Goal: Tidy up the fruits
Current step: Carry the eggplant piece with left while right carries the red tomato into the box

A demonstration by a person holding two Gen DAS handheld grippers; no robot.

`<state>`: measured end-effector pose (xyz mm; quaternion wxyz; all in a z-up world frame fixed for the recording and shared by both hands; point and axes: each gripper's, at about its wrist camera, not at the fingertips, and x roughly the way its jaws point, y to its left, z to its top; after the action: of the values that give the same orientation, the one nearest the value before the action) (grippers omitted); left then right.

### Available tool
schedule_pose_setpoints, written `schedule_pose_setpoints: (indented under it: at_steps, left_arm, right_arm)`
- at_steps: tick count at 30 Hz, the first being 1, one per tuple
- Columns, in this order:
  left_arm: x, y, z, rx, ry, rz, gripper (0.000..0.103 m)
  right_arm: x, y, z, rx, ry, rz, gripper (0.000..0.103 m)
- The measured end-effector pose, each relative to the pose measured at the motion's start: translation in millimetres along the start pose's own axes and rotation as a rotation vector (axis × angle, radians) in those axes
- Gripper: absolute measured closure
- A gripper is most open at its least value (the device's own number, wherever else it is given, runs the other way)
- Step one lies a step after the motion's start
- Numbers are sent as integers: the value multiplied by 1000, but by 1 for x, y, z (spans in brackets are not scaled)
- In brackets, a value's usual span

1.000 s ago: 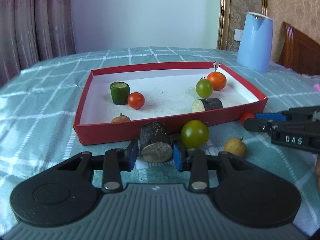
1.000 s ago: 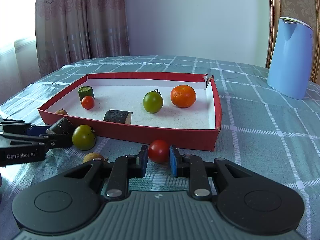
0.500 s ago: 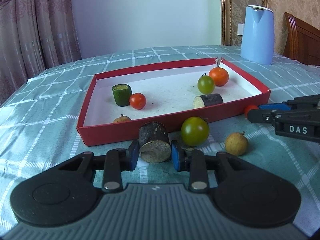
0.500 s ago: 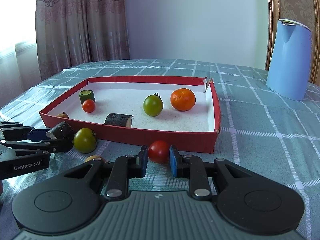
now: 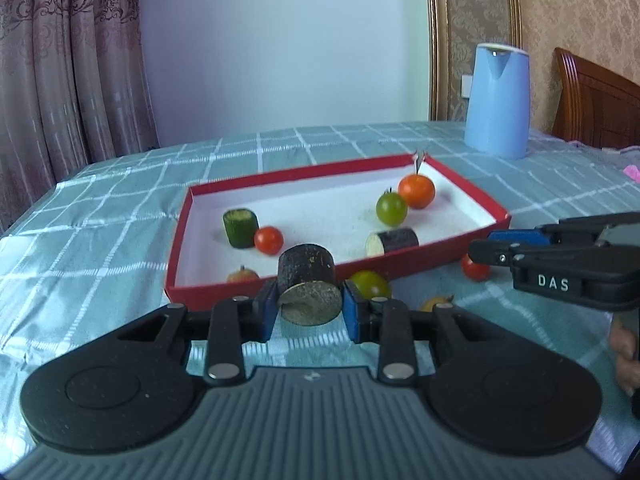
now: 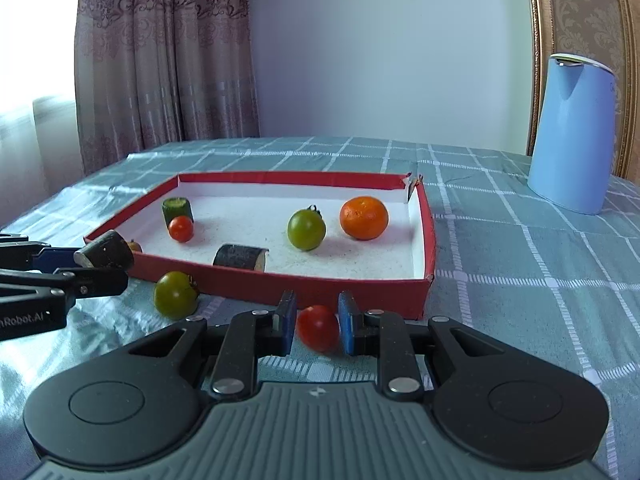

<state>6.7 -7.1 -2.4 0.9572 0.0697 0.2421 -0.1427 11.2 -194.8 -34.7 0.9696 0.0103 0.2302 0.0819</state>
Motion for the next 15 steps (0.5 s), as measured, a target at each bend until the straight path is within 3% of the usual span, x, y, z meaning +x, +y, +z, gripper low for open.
schedule_pose_setpoints:
  at_steps: [4, 15]
  left_arm:
    - [7, 2, 8, -11, -1, 17, 73]
    - [61, 10, 35, -65, 53, 19, 73]
  right_arm:
    - [-7, 5, 2, -29, -52, -10, 81]
    - [16, 12, 39, -61, -54, -30, 81]
